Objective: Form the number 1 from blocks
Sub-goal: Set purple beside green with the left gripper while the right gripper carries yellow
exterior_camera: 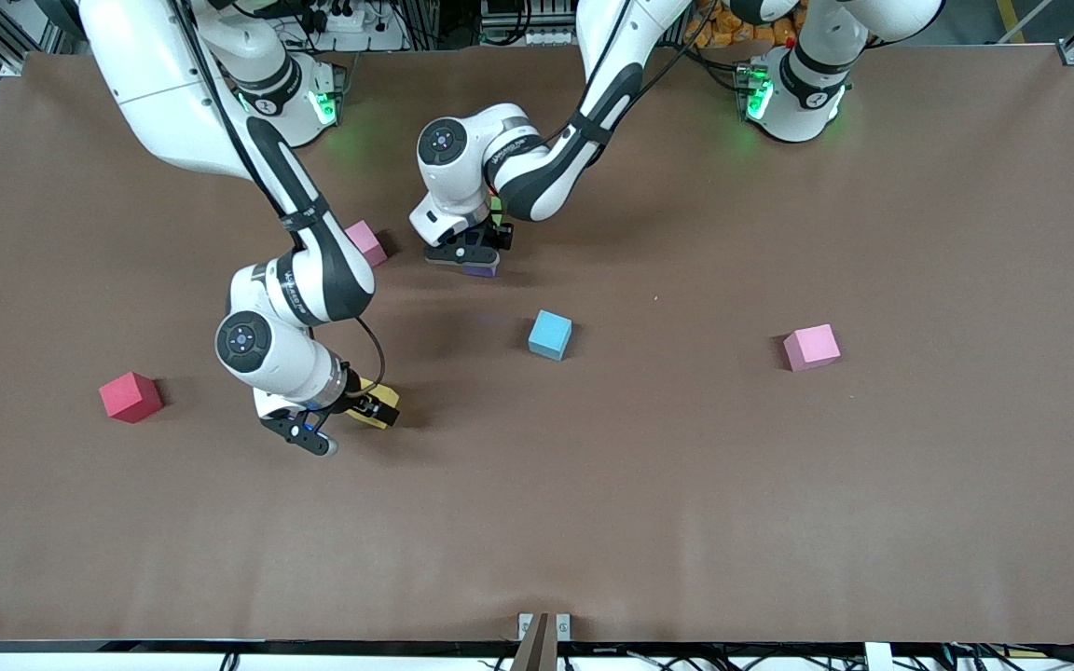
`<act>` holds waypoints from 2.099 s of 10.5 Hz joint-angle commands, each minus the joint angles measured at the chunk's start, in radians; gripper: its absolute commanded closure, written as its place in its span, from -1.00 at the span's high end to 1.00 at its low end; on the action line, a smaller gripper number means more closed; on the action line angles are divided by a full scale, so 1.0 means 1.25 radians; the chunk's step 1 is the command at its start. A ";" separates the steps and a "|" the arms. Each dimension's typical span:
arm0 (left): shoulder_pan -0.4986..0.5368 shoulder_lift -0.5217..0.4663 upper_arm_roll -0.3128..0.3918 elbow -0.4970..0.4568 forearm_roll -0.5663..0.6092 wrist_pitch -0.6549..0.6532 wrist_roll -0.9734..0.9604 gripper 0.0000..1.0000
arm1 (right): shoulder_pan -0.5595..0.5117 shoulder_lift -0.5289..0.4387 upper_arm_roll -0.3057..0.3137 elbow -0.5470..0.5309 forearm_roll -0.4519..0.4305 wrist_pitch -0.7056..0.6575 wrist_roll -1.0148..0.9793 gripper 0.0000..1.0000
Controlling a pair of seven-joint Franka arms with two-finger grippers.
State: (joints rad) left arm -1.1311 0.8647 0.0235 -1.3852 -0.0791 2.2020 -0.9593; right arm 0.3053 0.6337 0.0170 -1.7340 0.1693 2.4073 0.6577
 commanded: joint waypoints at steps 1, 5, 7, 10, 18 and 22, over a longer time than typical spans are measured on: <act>-0.018 0.015 0.006 0.018 0.017 -0.001 -0.019 -1.00 | 0.012 0.017 -0.006 0.012 -0.011 0.003 -0.003 1.00; -0.027 0.019 0.005 0.017 0.015 -0.001 -0.020 -1.00 | 0.018 0.026 -0.014 -0.020 -0.038 0.001 -0.006 0.85; -0.029 0.020 0.003 0.016 0.014 -0.001 -0.020 -1.00 | 0.018 0.024 -0.018 -0.024 -0.040 -0.003 -0.006 0.33; -0.031 0.019 0.002 0.015 0.012 -0.001 -0.020 -1.00 | 0.018 0.017 -0.022 -0.020 -0.038 -0.009 -0.002 0.10; -0.029 -0.023 0.068 0.017 0.019 -0.004 -0.099 1.00 | -0.022 -0.231 -0.025 -0.176 -0.037 -0.134 -0.155 0.15; -0.018 -0.051 0.232 0.017 0.006 -0.009 -0.244 1.00 | 0.035 -0.265 -0.026 -0.224 -0.032 -0.132 -0.173 0.15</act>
State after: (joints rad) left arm -1.1558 0.8151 0.2483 -1.3501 -0.0787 2.1983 -1.1764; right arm 0.2961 0.3338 -0.0188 -1.9688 0.1332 2.2236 0.4394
